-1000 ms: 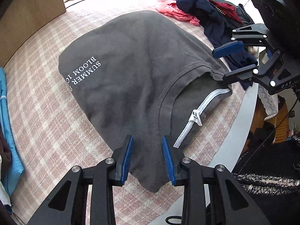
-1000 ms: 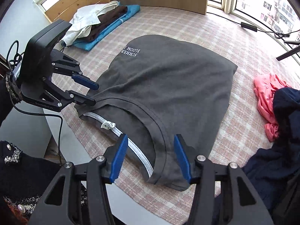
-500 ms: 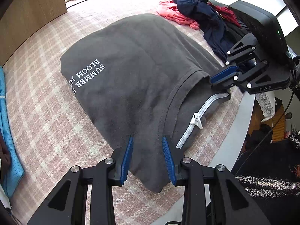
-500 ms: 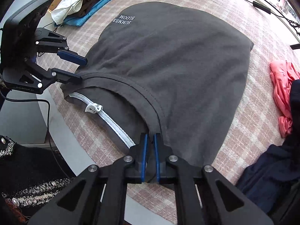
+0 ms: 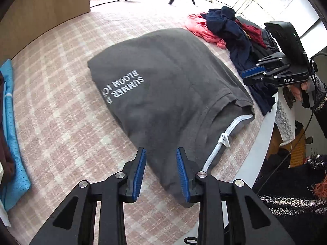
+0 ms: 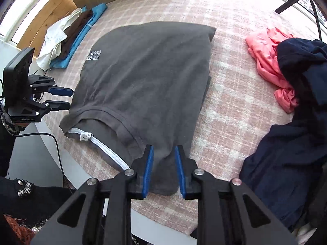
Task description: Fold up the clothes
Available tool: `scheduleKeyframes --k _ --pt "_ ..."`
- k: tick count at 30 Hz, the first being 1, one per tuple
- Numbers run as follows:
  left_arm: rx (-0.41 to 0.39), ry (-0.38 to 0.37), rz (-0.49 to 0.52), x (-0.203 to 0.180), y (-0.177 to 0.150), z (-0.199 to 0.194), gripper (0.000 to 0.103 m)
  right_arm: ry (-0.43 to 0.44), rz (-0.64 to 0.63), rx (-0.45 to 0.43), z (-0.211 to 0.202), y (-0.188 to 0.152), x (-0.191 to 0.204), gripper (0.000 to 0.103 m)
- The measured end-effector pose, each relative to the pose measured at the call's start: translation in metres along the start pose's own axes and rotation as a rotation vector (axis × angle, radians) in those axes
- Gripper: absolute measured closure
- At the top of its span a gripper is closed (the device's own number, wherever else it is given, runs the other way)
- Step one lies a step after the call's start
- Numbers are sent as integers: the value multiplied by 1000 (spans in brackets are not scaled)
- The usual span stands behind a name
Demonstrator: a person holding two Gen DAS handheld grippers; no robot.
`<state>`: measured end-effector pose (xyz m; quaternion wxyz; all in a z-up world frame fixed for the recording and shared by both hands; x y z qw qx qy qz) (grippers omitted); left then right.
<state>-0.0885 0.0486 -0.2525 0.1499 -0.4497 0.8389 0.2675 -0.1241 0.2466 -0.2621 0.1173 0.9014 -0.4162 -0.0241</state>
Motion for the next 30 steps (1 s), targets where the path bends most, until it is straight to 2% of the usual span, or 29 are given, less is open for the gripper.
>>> scheduleKeyframes --k 3,4,6,9,12,13,15,17,18,20,22,23,24,27,30 --pt "-90 119 -12 45 25 -29 75 6 7 -66 -24 34 8 81" --pt "-117 159 -8 59 34 -38 75 24 -17 -79 -26 50 22 80" --pt "-142 211 74 78 56 -44 75 65 -67 -83 -23 77 53 80" --pt "-54 144 138 97 76 -23 75 81 -122 -56 -1 102 89 79" --pt "-5 175 203 106 86 4 75 62 -112 -25 26 111 99 79" --pt "7 152 211 106 87 12 75 54 -104 -14 35 113 100 79" --pt "22 118 237 104 89 22 75 70 -74 -7 46 114 101 79" --pt "0 120 270 101 98 26 75 90 -62 9 54 108 101 77" --pt "-3 115 249 103 103 26 71 80 -79 26 59 101 102 75" --pt "-7 104 207 109 113 26 70 63 -130 21 56 92 105 75" --pt "-13 151 213 114 110 14 70 105 -119 45 40 85 101 75" --pt "-17 197 227 118 106 5 72 123 -106 41 29 84 97 75" --pt "-18 228 221 123 102 -5 72 127 -71 2 16 86 84 75" --pt "-67 203 171 118 98 -34 72 104 66 -115 -17 92 32 71" --pt "-122 99 195 79 106 -36 73 81 141 -150 -15 98 -7 71"
Point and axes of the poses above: each gripper's, at about its wrist camera, not at the fingertips, and z roughly the way its jaws point, x to its left, y to its top, the point moved 10 cm from there along z, roughly the way its jaws point, and after that the axes turned 14 degrees about -y, right-handed, at the moved point
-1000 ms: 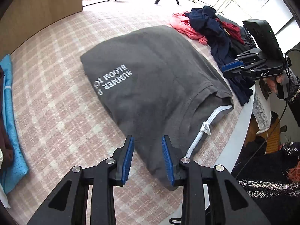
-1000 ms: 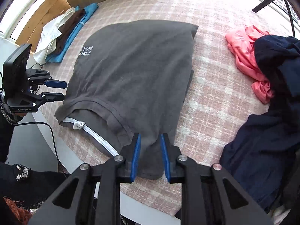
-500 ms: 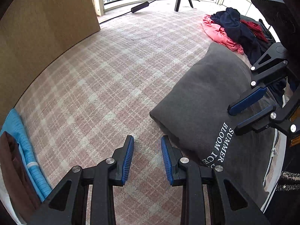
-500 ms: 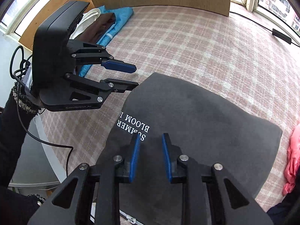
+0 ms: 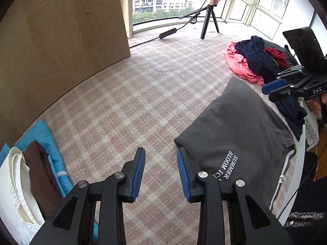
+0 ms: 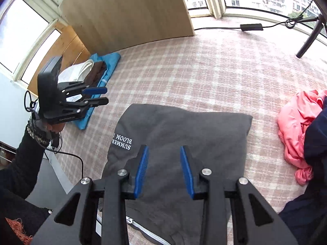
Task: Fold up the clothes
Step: 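Release the sweatshirt and withdraw both grippers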
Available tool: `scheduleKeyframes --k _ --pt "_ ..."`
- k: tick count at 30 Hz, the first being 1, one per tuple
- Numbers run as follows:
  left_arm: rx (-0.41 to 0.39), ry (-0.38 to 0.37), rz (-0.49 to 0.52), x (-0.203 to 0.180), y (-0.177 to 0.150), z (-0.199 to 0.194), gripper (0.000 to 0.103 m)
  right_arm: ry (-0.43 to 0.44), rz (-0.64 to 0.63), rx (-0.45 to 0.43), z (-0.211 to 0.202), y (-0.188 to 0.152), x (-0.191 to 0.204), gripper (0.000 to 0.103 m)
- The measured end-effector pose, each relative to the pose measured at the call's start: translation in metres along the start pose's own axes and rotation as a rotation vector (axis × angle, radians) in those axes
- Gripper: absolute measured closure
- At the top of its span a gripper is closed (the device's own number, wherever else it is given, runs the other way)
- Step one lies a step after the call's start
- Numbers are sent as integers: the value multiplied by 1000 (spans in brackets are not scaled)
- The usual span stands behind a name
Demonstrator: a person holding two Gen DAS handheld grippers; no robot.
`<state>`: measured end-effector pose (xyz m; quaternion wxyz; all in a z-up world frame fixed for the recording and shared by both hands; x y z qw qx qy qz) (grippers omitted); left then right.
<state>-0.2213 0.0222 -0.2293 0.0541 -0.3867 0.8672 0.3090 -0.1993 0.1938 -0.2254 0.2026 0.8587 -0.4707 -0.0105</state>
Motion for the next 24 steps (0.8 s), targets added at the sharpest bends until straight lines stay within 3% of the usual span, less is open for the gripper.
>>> scheduleKeyframes --k 4,7,10,11,13,15,17,20,24 --pt "-3 -87 60 -40 8 30 70 -50 50 0 25 10 -39 71" --pt "65 -75 -35 -22 -8 60 70 -15 113 71 60 6 -48 71" --pt "84 -30 -126 -12 -18 56 73 -39 89 26 37 5 -50 71" --pt "76 -19 -149 -12 -21 46 75 -39 77 6 25 0 -50 70" --pt "40 -37 -215 -20 -32 24 71 -46 64 -11 5 -15 -53 53" --pt "40 -47 -307 -30 -51 11 58 -75 70 -29 -8 -36 -62 47" --pt "21 -68 -398 -42 -69 5 54 -88 97 -36 -14 -56 -72 45" --pt "-23 -161 -566 -59 -89 10 54 -74 178 -5 -6 -80 -88 45" --pt "-70 -169 -654 -70 -94 25 54 -34 263 41 9 -97 -95 45"
Point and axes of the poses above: each gripper's, at about its wrist camera, not at the fingertips, and z roughly the way its jaws point, x to its left, y to its top, the point moved 10 cm from there along z, roughly the way its jaws point, and after that the axes turned 14 degrees about -y, right-handed, at the moved point
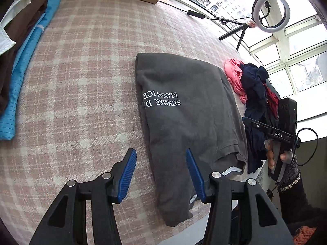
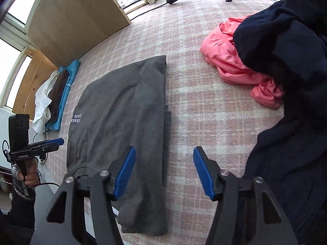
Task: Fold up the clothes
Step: 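Release the sweatshirt and withdraw both grippers, then grasp the folded sweatshirt's zipper end with both grippers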
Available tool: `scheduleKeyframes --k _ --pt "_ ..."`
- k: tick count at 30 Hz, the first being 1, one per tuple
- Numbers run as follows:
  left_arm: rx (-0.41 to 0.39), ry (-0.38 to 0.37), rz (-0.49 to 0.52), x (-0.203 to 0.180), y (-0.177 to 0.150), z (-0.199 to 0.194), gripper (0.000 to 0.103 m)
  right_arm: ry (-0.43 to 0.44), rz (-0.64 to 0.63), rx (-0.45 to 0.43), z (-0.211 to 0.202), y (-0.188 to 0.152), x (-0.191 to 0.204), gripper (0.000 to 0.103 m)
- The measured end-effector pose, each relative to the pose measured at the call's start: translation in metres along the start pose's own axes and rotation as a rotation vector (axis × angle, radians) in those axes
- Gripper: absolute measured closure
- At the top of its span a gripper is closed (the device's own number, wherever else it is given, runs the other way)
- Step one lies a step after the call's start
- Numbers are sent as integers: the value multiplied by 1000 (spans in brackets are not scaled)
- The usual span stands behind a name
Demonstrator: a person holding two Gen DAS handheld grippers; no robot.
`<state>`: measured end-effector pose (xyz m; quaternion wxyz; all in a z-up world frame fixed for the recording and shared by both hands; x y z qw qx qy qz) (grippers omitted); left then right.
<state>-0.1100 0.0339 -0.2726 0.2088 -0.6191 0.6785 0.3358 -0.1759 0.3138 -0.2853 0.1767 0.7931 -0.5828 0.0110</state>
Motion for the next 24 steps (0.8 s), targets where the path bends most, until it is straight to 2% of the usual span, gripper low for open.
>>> scheduleKeyframes --k 5,7,11,13,16,20,23,24 --pt "8 128 12 3 -8 22 54 36 -9 36 10 -11 8 45" --pt "10 122 -13 3 -10 29 54 55 6 33 10 -12 9 44" --pt "15 145 -15 0 -13 40 54 81 -18 18 10 -13 17 30" --pt "13 151 -4 -4 -13 44 52 60 -68 2 11 -16 24 23" --pt "19 180 11 -8 -14 49 49 20 -101 -30 12 -18 31 22" --pt "21 197 17 -12 -14 55 49 47 -120 -15 13 -20 40 22" --pt "22 226 39 -15 -15 57 49 50 -180 -5 15 -24 49 22" --pt "23 236 49 -16 -15 59 49 50 -203 -8 15 -25 53 25"
Point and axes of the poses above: each gripper's, at about its wrist camera, not at the fingertips, and z roughly the way its jaws point, x to its left, y to its top, the point moved 10 cm from there along z, roughly the way its jaws point, and after that the axes turned 14 degrees about -y, right-handed, at the moved point
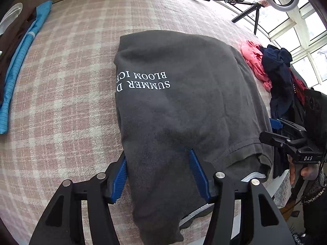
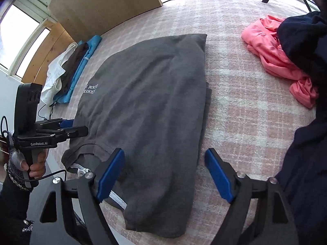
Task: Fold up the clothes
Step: 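Grasp the folded sweatshirt's zipper end with both grippers, then lift and carry the folded sweatshirt with both grippers toward the clothes stack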
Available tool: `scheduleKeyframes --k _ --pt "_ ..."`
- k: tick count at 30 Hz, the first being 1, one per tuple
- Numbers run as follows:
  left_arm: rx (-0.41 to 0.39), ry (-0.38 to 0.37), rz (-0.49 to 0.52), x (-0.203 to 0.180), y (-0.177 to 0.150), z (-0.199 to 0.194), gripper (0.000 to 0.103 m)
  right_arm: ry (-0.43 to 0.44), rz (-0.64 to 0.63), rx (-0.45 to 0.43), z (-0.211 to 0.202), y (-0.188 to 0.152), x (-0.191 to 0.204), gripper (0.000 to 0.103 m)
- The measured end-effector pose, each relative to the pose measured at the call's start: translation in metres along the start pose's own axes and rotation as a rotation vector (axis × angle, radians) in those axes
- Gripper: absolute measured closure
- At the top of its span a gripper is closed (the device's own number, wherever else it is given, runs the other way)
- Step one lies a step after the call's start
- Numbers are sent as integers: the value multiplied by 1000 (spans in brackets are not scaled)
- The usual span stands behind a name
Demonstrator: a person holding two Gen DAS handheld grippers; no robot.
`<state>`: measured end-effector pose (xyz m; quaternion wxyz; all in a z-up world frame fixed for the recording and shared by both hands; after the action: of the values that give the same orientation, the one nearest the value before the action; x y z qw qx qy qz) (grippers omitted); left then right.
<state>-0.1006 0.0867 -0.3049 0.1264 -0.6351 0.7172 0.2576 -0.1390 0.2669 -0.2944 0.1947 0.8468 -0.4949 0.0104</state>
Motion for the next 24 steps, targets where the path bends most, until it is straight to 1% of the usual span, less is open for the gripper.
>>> scheduleKeyframes --k 1,2,3,5,6,8,9,10,14,15,16,18,21,24 --pt "0 10 10 -1 0 1 49 -2 -22 -3 1 0 4 28" --pt "0 24 18 -2 -1 1 51 -11 -42 -10 2 -1 6 28" --pt "0 37 27 -3 -1 2 54 -21 -64 -20 2 -1 8 33" --pt "-4 55 36 -5 -1 3 60 -32 -94 -33 3 -1 12 38" --pt "-10 63 40 -6 0 4 61 -33 -96 -37 3 -1 12 42" --pt "-24 73 45 -7 1 5 72 -33 -98 -41 4 0 10 50" --pt "-32 75 45 -8 2 5 79 -33 -101 -40 4 1 8 56" --pt "-40 76 45 -9 3 6 80 -33 -107 -38 5 1 7 63" --pt "-63 94 50 -11 4 7 84 -16 -142 -20 5 1 6 72" --pt "-64 95 52 -12 5 7 85 -6 -145 -14 6 1 7 80" --pt "-65 90 47 -11 5 7 85 10 -140 -9 6 2 9 86" --pt "-70 73 32 -10 6 6 87 23 -140 1 7 4 12 86" --pt "-90 39 -9 -8 6 3 89 66 -108 9 7 4 10 87" --pt "-108 32 -8 -13 7 -1 90 144 -39 8 -2 5 7 89"
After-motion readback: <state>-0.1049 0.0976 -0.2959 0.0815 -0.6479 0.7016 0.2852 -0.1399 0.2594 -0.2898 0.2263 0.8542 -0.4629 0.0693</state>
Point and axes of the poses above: each gripper's, at about its wrist camera, not at the fingertips, and z roughly the way its jaws point, x to its left, y to its top, the point moved 10 cm from there along z, roughly the way its jaws point, and after that the axes turned 14 degrees about -y, right-handed, at the moved point
